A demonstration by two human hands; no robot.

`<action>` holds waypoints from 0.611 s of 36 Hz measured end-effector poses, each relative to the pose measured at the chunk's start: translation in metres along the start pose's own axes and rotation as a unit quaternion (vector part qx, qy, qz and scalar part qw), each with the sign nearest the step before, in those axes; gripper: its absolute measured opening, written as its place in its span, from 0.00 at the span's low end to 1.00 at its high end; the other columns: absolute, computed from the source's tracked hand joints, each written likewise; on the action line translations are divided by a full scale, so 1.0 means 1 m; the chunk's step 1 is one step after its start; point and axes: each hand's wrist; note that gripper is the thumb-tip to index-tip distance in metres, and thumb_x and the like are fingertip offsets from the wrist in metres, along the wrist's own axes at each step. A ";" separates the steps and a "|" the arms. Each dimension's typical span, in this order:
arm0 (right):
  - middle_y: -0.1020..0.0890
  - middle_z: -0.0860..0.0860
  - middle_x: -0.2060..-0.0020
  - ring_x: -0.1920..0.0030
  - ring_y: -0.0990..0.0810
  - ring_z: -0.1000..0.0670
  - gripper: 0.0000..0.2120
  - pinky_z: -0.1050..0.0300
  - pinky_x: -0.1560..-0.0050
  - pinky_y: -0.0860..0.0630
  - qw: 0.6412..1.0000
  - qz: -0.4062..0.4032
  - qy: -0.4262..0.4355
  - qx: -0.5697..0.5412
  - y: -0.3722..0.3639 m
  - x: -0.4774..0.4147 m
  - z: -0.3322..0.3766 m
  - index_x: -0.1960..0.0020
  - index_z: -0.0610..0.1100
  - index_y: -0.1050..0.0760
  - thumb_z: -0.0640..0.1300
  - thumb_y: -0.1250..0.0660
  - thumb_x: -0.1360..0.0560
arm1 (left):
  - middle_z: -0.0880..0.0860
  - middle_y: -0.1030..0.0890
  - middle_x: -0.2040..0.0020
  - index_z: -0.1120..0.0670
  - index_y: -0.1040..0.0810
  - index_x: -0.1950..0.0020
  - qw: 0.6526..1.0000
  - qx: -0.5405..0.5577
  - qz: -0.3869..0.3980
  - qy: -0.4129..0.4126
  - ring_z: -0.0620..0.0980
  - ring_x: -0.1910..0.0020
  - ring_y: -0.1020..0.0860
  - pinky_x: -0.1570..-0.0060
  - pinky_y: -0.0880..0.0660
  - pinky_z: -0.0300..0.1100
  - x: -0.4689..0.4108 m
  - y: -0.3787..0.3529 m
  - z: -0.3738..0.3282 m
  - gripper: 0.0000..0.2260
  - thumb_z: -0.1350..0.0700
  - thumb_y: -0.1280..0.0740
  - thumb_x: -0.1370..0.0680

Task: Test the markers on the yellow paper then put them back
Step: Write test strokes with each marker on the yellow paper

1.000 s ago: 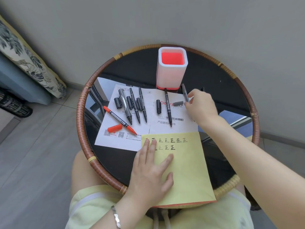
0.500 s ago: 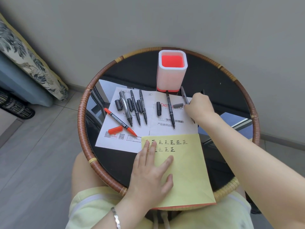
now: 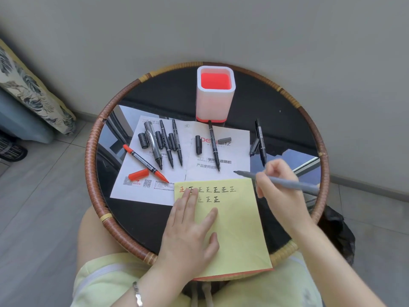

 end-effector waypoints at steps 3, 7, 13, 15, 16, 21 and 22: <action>0.23 0.48 0.69 0.70 0.24 0.56 0.05 0.68 0.69 0.28 0.998 -0.011 -0.015 -0.064 -0.004 0.014 -0.016 0.58 0.43 0.30 0.35 0.39 0.26 | 0.64 0.28 0.34 0.49 0.25 0.44 1.000 0.003 -0.001 0.002 0.59 0.32 0.36 0.30 0.47 0.47 -0.003 -0.002 -0.005 0.18 0.48 0.42 0.32; 0.18 0.48 0.59 0.57 0.18 0.50 0.05 0.61 0.58 0.21 0.993 -0.009 -0.053 -0.103 -0.010 0.024 -0.030 0.53 0.46 0.25 0.39 0.37 0.27 | 0.64 0.27 0.35 0.49 0.29 0.45 1.000 -0.002 -0.001 0.001 0.62 0.34 0.29 0.33 0.43 0.49 -0.005 -0.006 -0.006 0.17 0.49 0.42 0.33; 0.16 0.46 0.58 0.56 0.16 0.49 0.08 0.58 0.56 0.20 0.990 -0.032 -0.073 -0.115 -0.018 0.023 -0.030 0.56 0.46 0.22 0.35 0.35 0.26 | 0.64 0.28 0.35 0.48 0.29 0.44 1.000 -0.006 0.005 -0.003 0.62 0.33 0.31 0.34 0.42 0.50 -0.004 -0.004 -0.007 0.17 0.47 0.42 0.32; 0.16 0.47 0.61 0.59 0.17 0.51 0.04 0.59 0.59 0.21 0.991 -0.042 -0.065 -0.109 -0.022 0.020 -0.027 0.58 0.45 0.22 0.36 0.32 0.28 | 0.64 0.28 0.35 0.45 0.29 0.41 1.000 0.006 0.002 -0.005 0.61 0.33 0.34 0.34 0.42 0.50 -0.004 -0.004 -0.007 0.18 0.46 0.41 0.31; 0.17 0.48 0.64 0.62 0.18 0.52 0.03 0.60 0.61 0.21 0.991 -0.051 -0.062 -0.104 -0.024 0.019 -0.026 0.60 0.43 0.22 0.37 0.30 0.29 | 0.64 0.28 0.35 0.45 0.29 0.41 1.000 0.013 0.001 -0.007 0.61 0.33 0.36 0.34 0.42 0.50 -0.004 -0.003 -0.006 0.18 0.46 0.41 0.31; 0.23 0.48 0.75 0.75 0.24 0.56 0.12 0.68 0.71 0.29 0.988 -0.125 -0.042 -0.081 -0.041 0.012 -0.027 0.69 0.41 0.29 0.40 0.26 0.33 | 0.64 0.28 0.34 0.44 0.27 0.41 1.000 0.016 0.008 -0.006 0.60 0.32 0.37 0.34 0.42 0.50 -0.004 -0.003 -0.005 0.19 0.46 0.41 0.31; 0.24 0.46 0.76 0.76 0.25 0.56 0.14 0.68 0.72 0.30 0.986 -0.139 -0.041 -0.077 -0.044 0.011 -0.029 0.70 0.41 0.30 0.39 0.27 0.31 | 0.64 0.28 0.34 0.44 0.26 0.41 1.000 0.015 0.011 -0.005 0.60 0.32 0.37 0.34 0.42 0.50 -0.004 -0.003 -0.005 0.19 0.46 0.41 0.31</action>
Point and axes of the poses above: each hand's wrist, its own x-axis away from the middle knuckle, its own y-axis out of the back of the hand, z = x × y
